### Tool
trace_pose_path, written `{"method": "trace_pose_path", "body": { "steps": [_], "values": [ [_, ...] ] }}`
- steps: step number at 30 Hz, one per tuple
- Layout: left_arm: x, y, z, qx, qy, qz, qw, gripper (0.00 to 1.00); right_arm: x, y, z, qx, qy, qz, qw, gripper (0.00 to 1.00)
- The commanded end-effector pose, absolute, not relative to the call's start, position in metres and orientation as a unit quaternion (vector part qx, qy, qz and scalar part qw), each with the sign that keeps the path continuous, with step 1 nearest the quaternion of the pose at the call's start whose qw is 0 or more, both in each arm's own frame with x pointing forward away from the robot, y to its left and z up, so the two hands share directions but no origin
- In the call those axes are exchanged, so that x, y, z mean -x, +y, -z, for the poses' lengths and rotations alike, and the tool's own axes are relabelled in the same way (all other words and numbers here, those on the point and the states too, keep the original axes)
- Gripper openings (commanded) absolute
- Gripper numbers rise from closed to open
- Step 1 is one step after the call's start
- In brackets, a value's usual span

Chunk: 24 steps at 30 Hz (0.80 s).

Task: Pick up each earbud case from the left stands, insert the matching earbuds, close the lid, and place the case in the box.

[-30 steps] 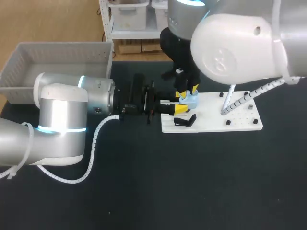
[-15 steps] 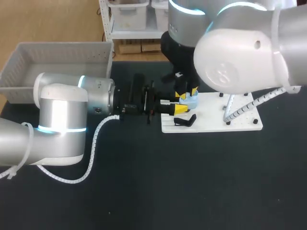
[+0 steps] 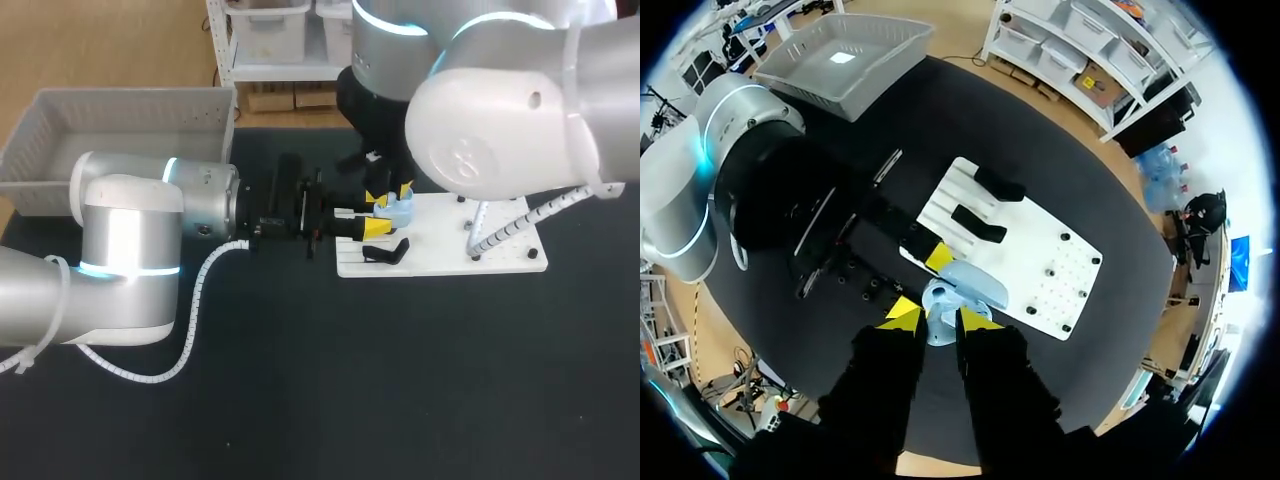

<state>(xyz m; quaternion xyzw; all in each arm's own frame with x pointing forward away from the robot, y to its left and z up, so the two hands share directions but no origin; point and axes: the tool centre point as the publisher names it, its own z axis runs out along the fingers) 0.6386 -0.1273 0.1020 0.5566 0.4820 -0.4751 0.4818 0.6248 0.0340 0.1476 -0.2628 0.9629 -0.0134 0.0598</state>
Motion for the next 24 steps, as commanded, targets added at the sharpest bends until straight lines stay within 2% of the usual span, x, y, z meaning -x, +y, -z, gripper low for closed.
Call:
{"method": "trace_pose_path", "body": {
  "steps": [1, 24],
  "values": [
    [-0.6378, -0.1278, -0.1009, -0.555, 0.482, 0.474, 0.484, 0.00, -0.6274, 0.0352, -0.1469, 0.261, 0.963, 0.015, 0.059, 0.00],
    [-0.6378, -0.1278, -0.1009, -0.555, 0.482, 0.474, 0.484, 0.00, -0.6315, 0.0352, -0.1409, 0.262, 0.963, 0.019, 0.055, 0.00]
  ]
}}
